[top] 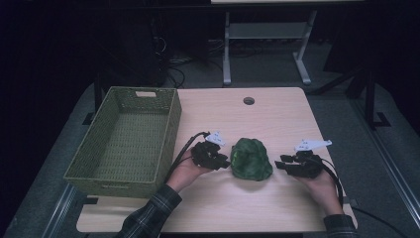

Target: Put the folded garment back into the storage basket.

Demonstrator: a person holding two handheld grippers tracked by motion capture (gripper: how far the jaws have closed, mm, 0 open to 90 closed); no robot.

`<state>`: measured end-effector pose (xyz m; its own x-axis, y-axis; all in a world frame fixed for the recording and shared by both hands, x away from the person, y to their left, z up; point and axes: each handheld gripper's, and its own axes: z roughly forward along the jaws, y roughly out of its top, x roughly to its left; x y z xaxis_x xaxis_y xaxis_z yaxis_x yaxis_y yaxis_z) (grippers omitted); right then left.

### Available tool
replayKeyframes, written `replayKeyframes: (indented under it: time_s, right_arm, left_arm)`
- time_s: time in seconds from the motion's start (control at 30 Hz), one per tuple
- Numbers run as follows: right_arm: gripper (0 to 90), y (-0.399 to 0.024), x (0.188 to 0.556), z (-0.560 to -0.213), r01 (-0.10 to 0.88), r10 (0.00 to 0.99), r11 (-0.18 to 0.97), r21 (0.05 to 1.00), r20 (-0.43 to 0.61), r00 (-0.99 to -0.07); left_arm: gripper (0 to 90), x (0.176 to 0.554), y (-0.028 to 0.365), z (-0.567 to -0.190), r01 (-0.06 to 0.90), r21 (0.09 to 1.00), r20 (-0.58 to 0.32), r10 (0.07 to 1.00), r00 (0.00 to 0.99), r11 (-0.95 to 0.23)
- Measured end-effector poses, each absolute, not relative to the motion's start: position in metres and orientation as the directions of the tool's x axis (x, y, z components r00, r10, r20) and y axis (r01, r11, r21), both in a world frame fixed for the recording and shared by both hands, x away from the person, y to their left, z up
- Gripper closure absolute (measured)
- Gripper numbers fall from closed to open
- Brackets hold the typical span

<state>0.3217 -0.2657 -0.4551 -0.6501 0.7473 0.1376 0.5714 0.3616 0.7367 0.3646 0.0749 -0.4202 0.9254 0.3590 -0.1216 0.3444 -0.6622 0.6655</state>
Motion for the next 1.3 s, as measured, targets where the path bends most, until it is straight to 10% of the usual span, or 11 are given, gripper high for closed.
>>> replayKeyframes:
  time_s: [0.5, 1.3]
  right_arm:
    - [11.0, -0.255, 0.307, -0.482, 0.568, 0.79, 0.407, 0.715, 0.037, -0.612]
    - [10.9, -0.255, 0.308, -0.483, 0.568, 0.794, 0.4, 0.719, 0.038, -0.607]
  left_arm:
    - [19.4, 0.373, 0.054, -0.399, 0.215, 0.709, -0.079, 0.226, 0.971, -0.672]
    - [14.8, 0.383, 0.008, -0.453, 0.142, 0.561, -0.032, 0.15, 0.988, -0.816]
